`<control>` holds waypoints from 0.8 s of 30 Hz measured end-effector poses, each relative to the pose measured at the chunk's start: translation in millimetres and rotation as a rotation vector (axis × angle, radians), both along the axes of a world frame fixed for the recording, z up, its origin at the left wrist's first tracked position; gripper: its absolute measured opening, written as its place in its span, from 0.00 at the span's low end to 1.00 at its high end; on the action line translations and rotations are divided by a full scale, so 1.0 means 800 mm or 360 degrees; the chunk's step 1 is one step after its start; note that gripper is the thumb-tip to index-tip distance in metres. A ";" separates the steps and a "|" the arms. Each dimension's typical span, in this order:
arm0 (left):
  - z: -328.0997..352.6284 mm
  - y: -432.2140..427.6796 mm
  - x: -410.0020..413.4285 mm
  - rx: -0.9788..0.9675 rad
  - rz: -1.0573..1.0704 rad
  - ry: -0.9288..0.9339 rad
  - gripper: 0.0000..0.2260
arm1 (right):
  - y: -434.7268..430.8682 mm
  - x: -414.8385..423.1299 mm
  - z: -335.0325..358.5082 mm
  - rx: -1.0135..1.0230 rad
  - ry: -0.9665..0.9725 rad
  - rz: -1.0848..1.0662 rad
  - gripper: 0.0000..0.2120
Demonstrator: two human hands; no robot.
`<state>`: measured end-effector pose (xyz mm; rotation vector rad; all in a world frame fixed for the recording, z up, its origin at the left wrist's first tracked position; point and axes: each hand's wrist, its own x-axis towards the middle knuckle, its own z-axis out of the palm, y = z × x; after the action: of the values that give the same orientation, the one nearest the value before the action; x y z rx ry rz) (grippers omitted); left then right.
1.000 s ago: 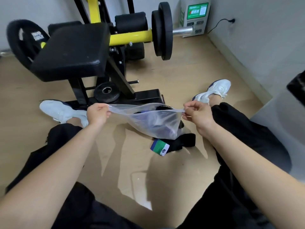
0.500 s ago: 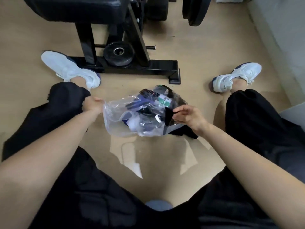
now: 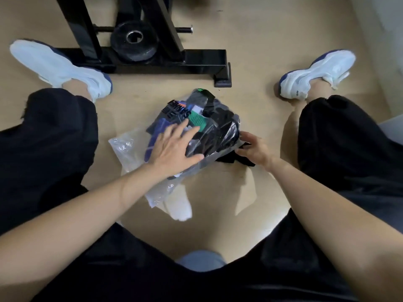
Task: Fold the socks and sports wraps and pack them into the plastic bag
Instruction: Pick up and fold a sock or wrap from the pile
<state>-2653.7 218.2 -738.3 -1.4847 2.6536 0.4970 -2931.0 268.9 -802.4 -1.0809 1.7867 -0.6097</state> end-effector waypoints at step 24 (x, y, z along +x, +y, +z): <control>-0.070 -0.175 -0.033 -0.0239 0.0054 -0.0186 0.25 | 0.015 0.031 -0.073 0.0470 0.1050 0.0993 0.35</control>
<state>-2679.8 78.5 -794.2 -1.5482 2.6295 0.2089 -2905.9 280.7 -860.4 -1.6359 1.8323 0.4259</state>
